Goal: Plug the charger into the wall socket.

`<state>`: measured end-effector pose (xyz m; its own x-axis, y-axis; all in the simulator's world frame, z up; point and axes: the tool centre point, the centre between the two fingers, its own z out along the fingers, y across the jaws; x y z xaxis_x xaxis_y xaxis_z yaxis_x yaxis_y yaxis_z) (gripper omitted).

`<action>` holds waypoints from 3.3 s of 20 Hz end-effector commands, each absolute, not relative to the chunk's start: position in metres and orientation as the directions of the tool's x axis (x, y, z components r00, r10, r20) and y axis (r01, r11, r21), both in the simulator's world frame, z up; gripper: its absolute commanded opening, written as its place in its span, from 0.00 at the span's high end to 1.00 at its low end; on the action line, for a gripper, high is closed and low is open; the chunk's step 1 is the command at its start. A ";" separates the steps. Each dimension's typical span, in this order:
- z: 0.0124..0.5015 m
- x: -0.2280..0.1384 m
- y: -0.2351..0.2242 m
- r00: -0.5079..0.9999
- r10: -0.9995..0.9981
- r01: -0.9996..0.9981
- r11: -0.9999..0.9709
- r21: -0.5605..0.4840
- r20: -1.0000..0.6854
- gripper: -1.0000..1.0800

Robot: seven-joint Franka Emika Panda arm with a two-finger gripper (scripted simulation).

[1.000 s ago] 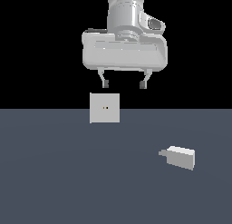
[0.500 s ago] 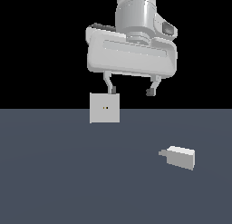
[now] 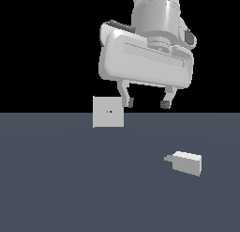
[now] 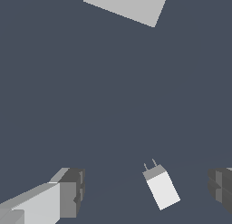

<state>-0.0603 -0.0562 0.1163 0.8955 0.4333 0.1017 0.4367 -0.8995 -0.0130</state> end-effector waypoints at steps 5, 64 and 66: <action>0.103 -0.071 -0.070 0.839 0.531 0.535 -0.845 -0.011 0.117 0.04; 0.012 -0.091 -0.117 0.620 0.769 0.779 -0.627 0.000 0.156 1.00; 0.012 -0.091 -0.117 0.620 0.769 0.779 -0.627 0.001 0.156 1.00</action>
<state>-0.0907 -0.1166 0.0121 0.6194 0.7693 0.1565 0.7788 -0.6272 0.0004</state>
